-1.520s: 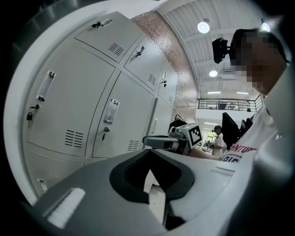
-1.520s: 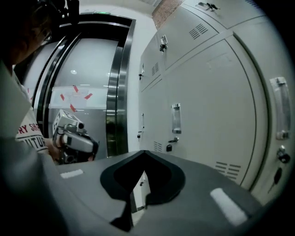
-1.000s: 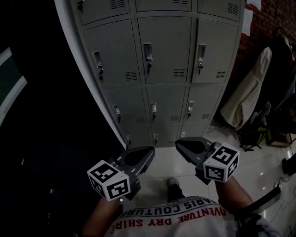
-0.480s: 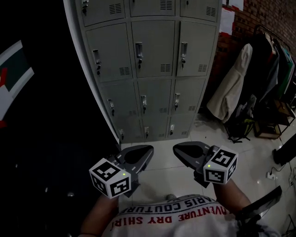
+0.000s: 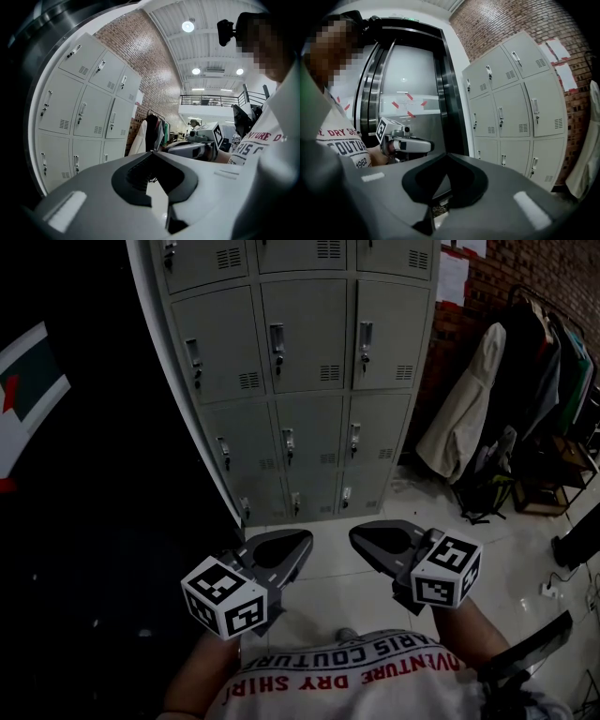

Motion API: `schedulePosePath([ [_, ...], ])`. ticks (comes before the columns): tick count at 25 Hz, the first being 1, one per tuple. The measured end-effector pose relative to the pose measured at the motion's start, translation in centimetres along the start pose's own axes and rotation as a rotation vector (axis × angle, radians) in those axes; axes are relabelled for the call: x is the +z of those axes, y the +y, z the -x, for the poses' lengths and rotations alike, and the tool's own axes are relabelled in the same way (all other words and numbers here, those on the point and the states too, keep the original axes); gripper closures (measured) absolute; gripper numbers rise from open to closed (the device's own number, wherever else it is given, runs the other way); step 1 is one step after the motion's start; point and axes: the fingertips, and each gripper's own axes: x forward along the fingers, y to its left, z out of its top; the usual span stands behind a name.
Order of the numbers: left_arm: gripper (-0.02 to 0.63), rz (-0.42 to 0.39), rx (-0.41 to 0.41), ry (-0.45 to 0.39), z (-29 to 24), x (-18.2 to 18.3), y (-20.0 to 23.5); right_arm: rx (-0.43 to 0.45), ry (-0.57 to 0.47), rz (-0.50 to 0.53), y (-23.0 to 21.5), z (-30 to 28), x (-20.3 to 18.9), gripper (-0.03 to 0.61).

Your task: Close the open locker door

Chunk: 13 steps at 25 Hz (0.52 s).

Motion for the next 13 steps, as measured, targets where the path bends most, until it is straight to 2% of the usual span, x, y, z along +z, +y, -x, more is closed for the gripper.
schedulePosePath([
  [13, 0.609, -0.006, 0.014, 0.005, 0.7, -0.3, -1.2, 0.036, 0.001, 0.005, 1.3, 0.1, -0.2, 0.581],
])
